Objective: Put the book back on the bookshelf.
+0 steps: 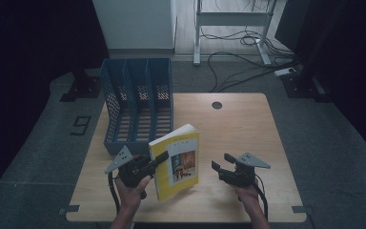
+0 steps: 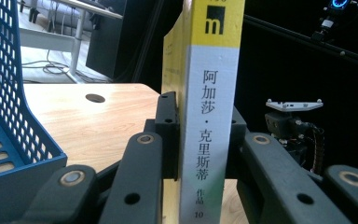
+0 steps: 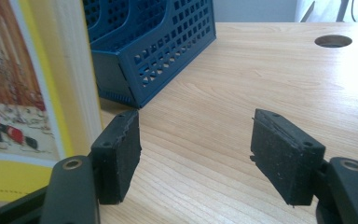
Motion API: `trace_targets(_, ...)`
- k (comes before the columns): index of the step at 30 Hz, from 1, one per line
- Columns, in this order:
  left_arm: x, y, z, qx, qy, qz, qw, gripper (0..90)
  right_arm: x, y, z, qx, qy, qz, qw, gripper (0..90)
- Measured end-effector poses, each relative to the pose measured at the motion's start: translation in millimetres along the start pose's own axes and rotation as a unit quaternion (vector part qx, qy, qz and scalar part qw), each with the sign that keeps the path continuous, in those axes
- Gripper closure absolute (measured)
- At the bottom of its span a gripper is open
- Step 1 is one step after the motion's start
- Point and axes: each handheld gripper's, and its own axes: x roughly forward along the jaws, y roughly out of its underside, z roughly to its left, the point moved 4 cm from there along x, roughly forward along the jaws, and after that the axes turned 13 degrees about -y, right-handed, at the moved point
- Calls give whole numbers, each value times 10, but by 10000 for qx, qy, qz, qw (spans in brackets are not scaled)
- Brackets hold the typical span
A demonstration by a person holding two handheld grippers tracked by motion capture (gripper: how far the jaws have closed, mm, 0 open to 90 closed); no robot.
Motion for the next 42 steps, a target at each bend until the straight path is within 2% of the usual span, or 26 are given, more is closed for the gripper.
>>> trace_targets(12, -69, -58, 44, -45, -79, -146, 9999, 754, 37, 81, -85, 27, 172, 185, 9997, 326)
trace_targets(23, -195, -152, 101, -94, -158, -357, 9992, 754, 95, 177, -154, 88, 272, 489, 9984, 327)
trace_targets(33, -285, -213, 167, -150, -252, -501, 9983, 754, 147, 293, -244, 246, 384, 867, 9952, 323)
trace_targets(42, -385, -283, 217, -198, -320, -669, 9971, 754, 202, 393, -291, 265, 510, 1326, 9895, 312)
